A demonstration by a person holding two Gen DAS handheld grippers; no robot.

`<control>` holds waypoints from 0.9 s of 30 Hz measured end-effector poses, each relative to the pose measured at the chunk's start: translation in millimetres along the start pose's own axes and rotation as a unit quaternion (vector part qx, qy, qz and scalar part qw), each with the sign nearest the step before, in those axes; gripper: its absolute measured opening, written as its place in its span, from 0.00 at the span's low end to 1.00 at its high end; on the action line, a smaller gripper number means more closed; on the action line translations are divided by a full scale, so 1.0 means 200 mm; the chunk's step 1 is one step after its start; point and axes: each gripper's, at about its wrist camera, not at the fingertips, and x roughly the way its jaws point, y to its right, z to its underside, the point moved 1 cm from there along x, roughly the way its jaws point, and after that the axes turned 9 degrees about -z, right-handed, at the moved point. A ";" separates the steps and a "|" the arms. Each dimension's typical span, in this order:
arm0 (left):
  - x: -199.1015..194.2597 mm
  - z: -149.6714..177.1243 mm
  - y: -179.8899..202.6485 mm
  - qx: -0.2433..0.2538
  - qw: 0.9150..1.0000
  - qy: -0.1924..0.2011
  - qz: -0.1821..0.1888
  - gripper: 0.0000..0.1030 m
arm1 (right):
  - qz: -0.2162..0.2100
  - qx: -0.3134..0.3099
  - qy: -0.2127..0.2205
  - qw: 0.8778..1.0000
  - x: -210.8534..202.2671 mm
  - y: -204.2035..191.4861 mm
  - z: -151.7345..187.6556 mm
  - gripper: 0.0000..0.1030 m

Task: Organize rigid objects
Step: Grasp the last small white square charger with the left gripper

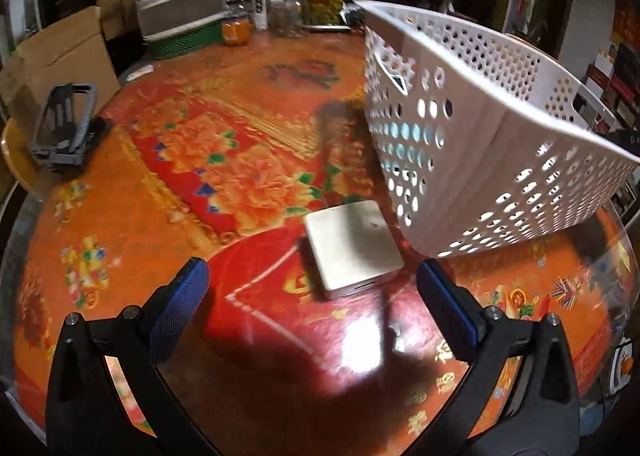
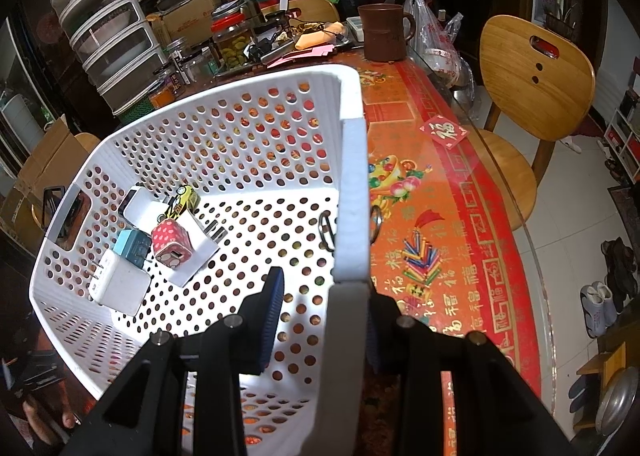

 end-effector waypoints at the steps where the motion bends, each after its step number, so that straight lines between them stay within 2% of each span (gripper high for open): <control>1: 0.02 -0.01 0.02 0.002 1.000 -0.005 0.002 0.99 | 0.000 0.000 0.000 1.000 0.00 0.00 0.00 0.34; 7: 0.14 -0.05 0.15 0.009 0.999 -0.028 -0.013 1.00 | 0.001 0.000 -0.001 1.000 0.00 0.00 0.00 0.35; 13: 0.18 -0.06 0.15 0.002 0.999 -0.035 -0.014 0.98 | 0.003 -0.001 -0.001 1.000 0.00 0.00 0.00 0.34; 14: 0.18 -0.06 0.15 0.003 0.999 -0.034 -0.015 0.96 | 0.004 -0.001 -0.001 1.000 -0.01 0.00 0.00 0.35; 17: 0.16 -0.05 0.17 0.008 0.999 -0.025 -0.025 0.70 | 0.005 -0.002 -0.001 1.000 -0.01 0.00 0.00 0.35; 19: 0.16 -0.06 0.16 0.002 0.999 -0.031 -0.021 0.62 | 0.006 -0.003 -0.001 1.000 -0.02 0.00 0.00 0.35; 21: 0.15 -0.06 0.17 0.004 1.000 -0.027 -0.014 0.45 | 0.006 -0.004 -0.001 1.000 -0.02 0.00 0.01 0.35; 24: 0.12 -0.04 0.19 0.015 0.999 -0.015 -0.033 0.44 | 0.005 -0.003 -0.001 1.000 -0.02 0.00 0.01 0.35; 27: 0.04 -0.04 0.13 -0.002 0.999 0.011 -0.038 0.43 | 0.005 -0.003 0.000 1.000 -0.02 0.00 0.01 0.35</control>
